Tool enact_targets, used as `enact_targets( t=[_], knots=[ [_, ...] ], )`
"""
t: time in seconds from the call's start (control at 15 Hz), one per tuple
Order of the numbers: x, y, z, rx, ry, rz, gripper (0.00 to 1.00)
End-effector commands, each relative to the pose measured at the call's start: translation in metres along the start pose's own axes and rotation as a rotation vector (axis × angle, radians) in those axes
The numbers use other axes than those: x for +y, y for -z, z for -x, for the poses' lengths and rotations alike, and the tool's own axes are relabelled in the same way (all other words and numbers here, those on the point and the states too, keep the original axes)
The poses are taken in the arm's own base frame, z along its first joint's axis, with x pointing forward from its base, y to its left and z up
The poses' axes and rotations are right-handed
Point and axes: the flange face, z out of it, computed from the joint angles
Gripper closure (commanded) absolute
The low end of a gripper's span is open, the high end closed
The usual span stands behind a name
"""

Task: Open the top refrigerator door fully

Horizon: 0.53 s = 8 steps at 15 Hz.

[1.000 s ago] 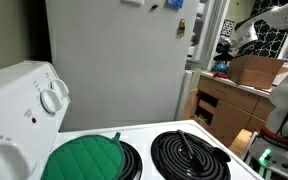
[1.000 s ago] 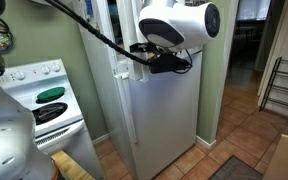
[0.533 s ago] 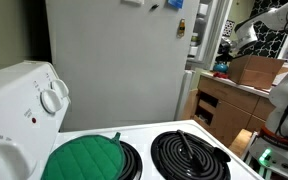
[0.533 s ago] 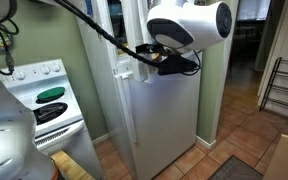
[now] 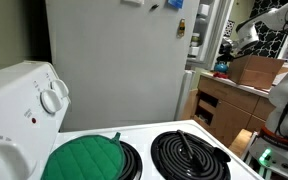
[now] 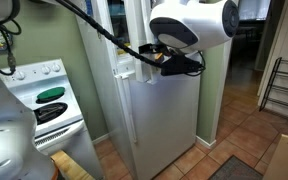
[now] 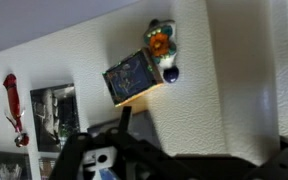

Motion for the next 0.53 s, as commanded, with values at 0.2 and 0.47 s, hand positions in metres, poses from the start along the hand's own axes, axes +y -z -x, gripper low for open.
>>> enact_targets(
  t=[0.2,0.47],
  knots=[
    [0.015,0.020,0.006,0.035,0.094,-0.036,0.00],
    [0.028,0.045,0.016,0.047,0.134,0.026,0.00]
  ],
)
